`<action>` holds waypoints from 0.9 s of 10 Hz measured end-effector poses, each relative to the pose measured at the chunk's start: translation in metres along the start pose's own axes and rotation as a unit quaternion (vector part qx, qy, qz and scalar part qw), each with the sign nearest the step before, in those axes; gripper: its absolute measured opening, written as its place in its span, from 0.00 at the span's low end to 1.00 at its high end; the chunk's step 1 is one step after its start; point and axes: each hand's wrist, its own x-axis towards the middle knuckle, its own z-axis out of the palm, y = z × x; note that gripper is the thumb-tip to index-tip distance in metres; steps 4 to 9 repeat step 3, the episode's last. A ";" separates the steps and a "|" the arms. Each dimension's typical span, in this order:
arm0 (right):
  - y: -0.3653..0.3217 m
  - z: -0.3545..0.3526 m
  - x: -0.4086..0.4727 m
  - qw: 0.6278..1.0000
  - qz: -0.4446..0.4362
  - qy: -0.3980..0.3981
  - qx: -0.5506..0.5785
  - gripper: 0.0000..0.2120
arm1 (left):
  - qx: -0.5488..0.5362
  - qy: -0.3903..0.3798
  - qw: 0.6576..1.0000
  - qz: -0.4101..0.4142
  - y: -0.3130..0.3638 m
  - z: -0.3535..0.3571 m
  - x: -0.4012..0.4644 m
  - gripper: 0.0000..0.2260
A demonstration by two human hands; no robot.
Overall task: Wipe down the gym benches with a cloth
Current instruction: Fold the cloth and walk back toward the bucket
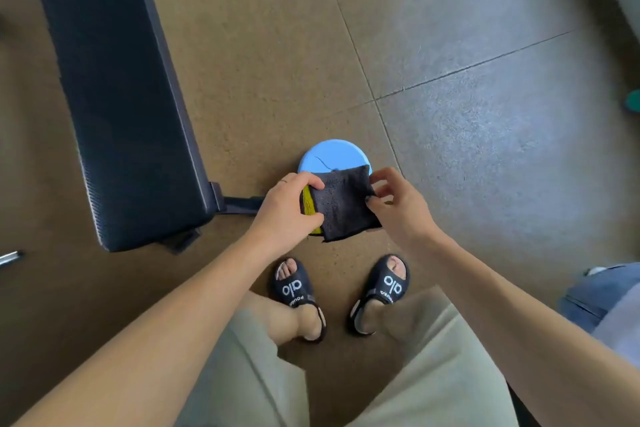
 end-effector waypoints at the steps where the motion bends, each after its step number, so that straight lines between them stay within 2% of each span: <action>1: 0.042 0.018 0.071 1.000 -0.031 -0.001 0.000 0.11 | 0.008 0.029 0.999 0.020 -0.047 0.039 0.060 0.20; 2: 0.087 0.045 0.145 0.996 -0.071 -0.009 -0.053 0.12 | 0.017 0.028 0.999 0.033 -0.102 0.079 0.123 0.23; 3: 0.140 0.066 0.217 0.959 -0.074 -0.034 -0.270 0.23 | 0.135 -0.127 0.982 -0.048 -0.160 0.112 0.173 0.37; 9: 0.140 0.066 0.217 0.959 -0.074 -0.034 -0.270 0.23 | 0.135 -0.127 0.982 -0.048 -0.160 0.112 0.173 0.37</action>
